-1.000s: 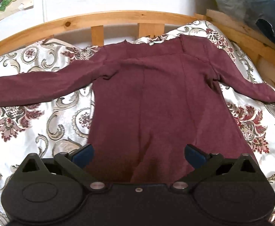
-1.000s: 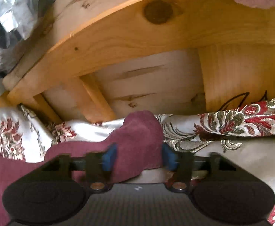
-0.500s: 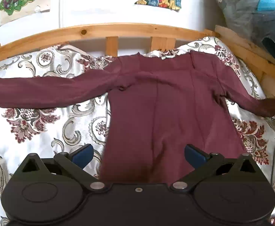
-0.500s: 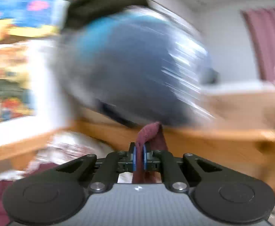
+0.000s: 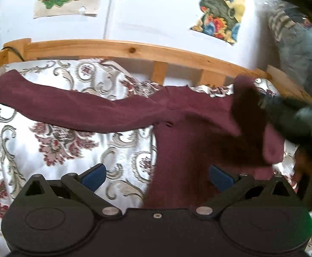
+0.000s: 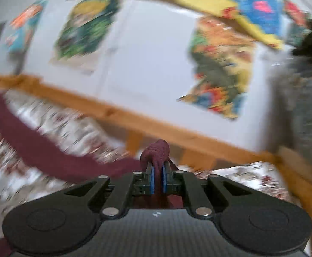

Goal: Fold small clothes

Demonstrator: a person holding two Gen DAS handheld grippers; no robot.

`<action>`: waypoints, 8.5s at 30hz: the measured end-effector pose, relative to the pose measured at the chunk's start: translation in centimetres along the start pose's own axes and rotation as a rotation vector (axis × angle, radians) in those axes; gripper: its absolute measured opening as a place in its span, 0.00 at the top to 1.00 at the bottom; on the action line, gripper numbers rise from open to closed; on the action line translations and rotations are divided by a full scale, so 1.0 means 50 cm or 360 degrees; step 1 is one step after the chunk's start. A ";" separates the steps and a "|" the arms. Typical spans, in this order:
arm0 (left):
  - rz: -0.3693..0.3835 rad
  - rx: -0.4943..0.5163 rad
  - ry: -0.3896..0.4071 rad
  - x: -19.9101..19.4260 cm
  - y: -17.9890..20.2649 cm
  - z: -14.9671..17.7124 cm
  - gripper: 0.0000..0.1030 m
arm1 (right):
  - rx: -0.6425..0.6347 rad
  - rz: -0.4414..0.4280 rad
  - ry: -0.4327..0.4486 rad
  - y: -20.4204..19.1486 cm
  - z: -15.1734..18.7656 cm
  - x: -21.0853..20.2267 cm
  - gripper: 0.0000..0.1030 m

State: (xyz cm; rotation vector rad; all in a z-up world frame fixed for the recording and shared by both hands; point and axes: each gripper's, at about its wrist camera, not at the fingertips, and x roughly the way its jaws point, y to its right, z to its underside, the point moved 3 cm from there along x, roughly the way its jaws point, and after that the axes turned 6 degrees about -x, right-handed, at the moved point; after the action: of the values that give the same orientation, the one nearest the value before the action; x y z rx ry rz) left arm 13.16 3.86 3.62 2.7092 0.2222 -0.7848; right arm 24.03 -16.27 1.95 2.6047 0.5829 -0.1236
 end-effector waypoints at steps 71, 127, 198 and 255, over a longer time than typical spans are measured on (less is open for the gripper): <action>-0.0915 -0.0402 0.0352 0.075 -0.407 -0.219 0.10 | 0.0630 0.0103 -0.0196 0.150 0.219 -0.022 0.01; 0.0649 0.0551 0.0034 0.174 0.340 0.145 0.98 | 0.0771 0.0184 -0.0344 0.195 0.286 -0.055 0.01; -0.0118 0.0341 -0.0013 0.135 -0.040 0.039 0.01 | 0.0567 -0.0315 -0.0723 0.029 0.272 -0.045 0.40; 0.0262 0.1179 -0.0343 0.104 0.082 0.288 0.04 | -0.0241 -0.0428 -0.1010 -0.046 0.227 -0.311 0.00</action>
State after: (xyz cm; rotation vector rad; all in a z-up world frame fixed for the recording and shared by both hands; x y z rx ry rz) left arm 11.35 -4.53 -9.67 3.1998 -0.4212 -1.2977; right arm 9.11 -25.57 -6.22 2.1524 0.6607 -0.9118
